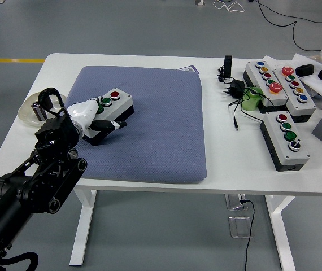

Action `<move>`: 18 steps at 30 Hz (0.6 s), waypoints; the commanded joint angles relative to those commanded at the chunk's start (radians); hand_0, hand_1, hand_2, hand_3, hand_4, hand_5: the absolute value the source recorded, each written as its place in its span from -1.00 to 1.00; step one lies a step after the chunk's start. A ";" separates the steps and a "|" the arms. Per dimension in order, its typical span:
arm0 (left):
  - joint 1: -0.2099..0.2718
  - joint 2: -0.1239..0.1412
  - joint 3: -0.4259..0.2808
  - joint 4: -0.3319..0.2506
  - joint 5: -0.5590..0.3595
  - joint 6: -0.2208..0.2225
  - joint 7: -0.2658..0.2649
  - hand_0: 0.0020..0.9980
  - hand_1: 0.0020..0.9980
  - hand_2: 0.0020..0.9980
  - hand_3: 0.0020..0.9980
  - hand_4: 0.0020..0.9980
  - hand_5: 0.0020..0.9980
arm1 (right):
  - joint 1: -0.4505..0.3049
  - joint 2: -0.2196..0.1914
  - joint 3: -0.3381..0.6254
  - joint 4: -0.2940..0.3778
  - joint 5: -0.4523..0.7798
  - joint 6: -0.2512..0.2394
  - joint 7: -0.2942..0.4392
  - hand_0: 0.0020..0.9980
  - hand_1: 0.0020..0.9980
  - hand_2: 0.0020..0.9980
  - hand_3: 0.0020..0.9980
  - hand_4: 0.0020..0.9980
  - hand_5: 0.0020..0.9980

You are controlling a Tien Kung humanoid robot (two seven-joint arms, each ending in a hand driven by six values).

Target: Pick up the button,place it on the desk,press the button,press the button

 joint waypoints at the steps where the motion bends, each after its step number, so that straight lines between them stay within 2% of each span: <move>1: -0.002 -0.001 0.000 0.003 0.000 0.002 0.004 1.00 1.00 1.00 1.00 1.00 0.54 | 0.000 0.000 0.000 0.000 -0.001 0.000 0.000 0.28 0.15 0.26 0.25 -0.55 -0.52; 5: -0.016 -0.004 0.008 0.022 0.000 0.002 0.026 1.00 1.00 1.00 1.00 1.00 0.54 | 0.001 -0.001 0.002 0.000 -0.004 0.000 0.000 0.28 0.15 0.26 0.25 -0.55 -0.52; 6: -0.020 -0.004 0.012 0.029 0.000 0.002 0.031 0.98 1.00 1.00 1.00 1.00 0.45 | 0.001 -0.001 0.004 0.000 -0.006 0.000 0.000 0.28 0.15 0.26 0.25 -0.55 -0.52; 11: -0.033 -0.004 0.032 0.059 0.000 0.012 0.053 0.98 1.00 1.00 1.00 1.00 0.45 | 0.001 -0.002 0.006 0.000 -0.012 0.000 -0.001 0.28 0.15 0.26 0.25 -0.55 -0.52; 12: -0.036 -0.004 0.037 0.064 0.000 0.013 0.055 0.84 0.99 1.00 1.00 1.00 0.14 | 0.001 -0.002 0.007 0.000 -0.013 0.000 -0.001 0.28 0.15 0.25 0.25 -0.55 -0.52; 17: -0.051 -0.004 0.057 0.094 0.000 0.035 0.081 0.84 0.99 1.00 1.00 1.00 0.14 | 0.001 -0.002 0.008 0.000 -0.018 0.000 -0.002 0.28 0.15 0.25 0.25 -0.55 -0.52; 18: -0.053 -0.004 0.060 0.097 0.000 0.045 0.089 0.65 0.89 0.96 1.00 1.00 0.09 | 0.001 -0.002 0.008 0.000 -0.018 0.000 -0.002 0.28 0.14 0.25 0.25 -0.55 -0.52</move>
